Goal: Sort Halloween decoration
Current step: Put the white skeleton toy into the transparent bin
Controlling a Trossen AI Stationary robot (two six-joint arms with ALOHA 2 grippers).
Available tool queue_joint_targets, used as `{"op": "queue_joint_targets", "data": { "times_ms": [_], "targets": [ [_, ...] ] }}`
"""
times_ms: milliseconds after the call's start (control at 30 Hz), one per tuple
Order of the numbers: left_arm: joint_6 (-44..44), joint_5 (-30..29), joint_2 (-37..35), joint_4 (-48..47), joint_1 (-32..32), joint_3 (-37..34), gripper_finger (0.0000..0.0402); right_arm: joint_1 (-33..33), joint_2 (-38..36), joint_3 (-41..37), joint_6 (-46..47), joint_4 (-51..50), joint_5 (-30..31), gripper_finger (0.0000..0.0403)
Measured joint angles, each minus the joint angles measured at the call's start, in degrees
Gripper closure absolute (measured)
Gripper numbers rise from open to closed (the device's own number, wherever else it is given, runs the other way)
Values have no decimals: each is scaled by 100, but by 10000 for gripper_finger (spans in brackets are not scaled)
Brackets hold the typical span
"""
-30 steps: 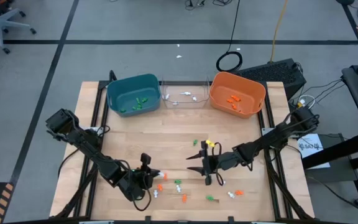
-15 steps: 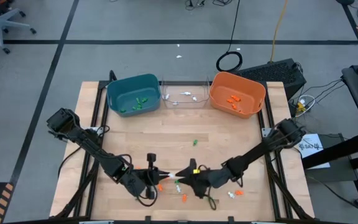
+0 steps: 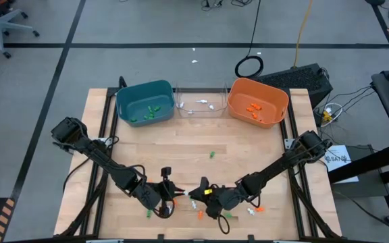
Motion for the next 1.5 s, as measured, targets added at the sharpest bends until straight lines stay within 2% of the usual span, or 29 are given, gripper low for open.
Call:
{"op": "queue_joint_targets", "data": {
  "times_ms": [233, 433, 800, 967, 1500],
  "targets": [
    [-139, 305, 0, 117, 172, 0, 393, -8, 0, 0, -48, 7, -55, 308],
    [-283, 330, 0, 118, 172, 0, 393, -48, 0, 0, -96, 10, -59, 306],
    [-283, 489, 0, 207, 170, -4, 391, -87, 0, 0, -116, -53, -90, 367],
    [-279, 493, 0, 209, 170, -9, 368, -92, -4, 0, -16, -124, -197, 397],
    [-120, 172, -200, 268, 62, -9, 254, -69, -54, 2, 525, -194, -181, 402]
  ]
}}
